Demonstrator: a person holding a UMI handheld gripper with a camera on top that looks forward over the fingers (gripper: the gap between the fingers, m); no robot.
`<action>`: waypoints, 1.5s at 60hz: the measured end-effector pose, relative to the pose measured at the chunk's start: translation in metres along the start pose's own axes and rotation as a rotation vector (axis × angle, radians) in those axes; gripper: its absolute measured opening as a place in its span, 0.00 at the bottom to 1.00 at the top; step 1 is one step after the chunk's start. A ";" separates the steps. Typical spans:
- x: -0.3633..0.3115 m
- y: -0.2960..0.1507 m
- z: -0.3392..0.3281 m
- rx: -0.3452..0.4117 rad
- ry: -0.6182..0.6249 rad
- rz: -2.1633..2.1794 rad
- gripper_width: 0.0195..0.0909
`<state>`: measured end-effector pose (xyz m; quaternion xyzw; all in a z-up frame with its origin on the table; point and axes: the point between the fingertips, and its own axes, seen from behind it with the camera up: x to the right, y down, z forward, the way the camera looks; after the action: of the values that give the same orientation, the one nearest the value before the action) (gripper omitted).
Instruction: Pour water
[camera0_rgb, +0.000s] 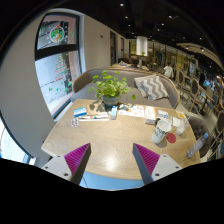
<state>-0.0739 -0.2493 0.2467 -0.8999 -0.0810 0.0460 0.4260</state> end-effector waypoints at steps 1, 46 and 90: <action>0.001 0.001 0.000 -0.001 0.004 0.004 0.92; 0.358 0.134 -0.006 0.027 0.236 0.116 0.92; 0.549 0.112 0.125 0.181 0.292 0.184 0.43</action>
<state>0.4587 -0.1227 0.0735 -0.8587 0.0685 -0.0395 0.5063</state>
